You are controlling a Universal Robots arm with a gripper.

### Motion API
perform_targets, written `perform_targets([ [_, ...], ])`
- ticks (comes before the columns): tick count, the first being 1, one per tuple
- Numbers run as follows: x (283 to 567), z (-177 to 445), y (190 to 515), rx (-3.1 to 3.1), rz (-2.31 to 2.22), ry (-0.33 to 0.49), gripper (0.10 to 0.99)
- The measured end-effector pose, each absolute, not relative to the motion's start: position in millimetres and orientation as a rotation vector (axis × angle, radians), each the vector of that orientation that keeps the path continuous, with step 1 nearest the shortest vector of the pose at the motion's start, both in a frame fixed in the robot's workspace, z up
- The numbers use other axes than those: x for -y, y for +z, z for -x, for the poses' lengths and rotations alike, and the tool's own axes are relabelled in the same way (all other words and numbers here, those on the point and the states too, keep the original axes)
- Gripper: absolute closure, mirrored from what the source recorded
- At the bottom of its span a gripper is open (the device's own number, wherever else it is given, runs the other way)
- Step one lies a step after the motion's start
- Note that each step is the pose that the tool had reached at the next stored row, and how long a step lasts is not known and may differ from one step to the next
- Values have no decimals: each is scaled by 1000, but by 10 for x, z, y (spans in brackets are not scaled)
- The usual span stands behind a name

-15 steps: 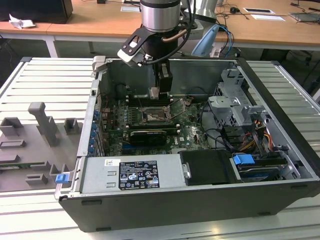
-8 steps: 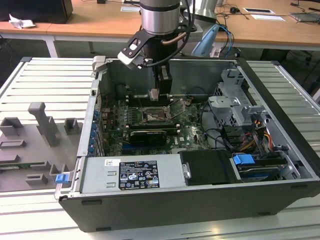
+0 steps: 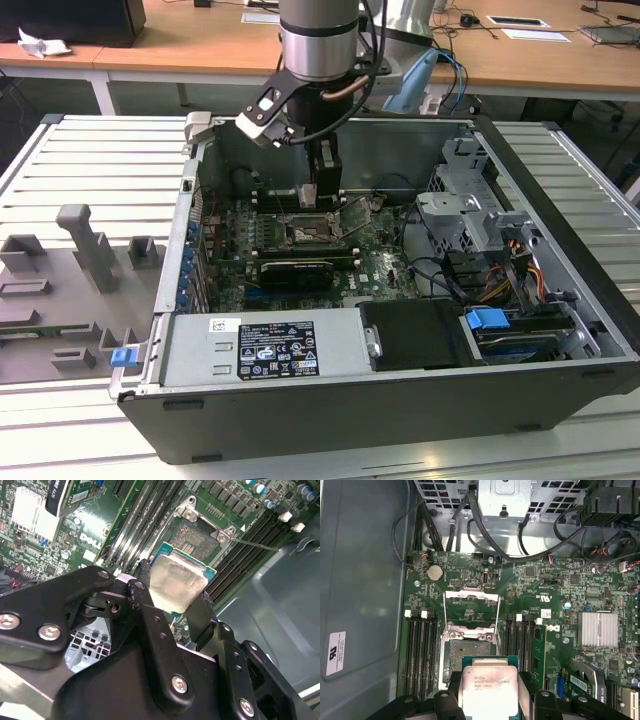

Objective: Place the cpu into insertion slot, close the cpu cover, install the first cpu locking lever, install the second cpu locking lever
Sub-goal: 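Place the cpu into insertion slot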

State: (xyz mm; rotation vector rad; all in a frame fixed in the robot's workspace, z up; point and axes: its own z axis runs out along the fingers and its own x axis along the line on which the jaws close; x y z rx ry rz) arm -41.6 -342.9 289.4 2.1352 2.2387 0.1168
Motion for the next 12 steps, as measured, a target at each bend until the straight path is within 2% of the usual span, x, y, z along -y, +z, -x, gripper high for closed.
perform_targets([
  [12,3429,415,2857,-2238,-2136,117,557],
])
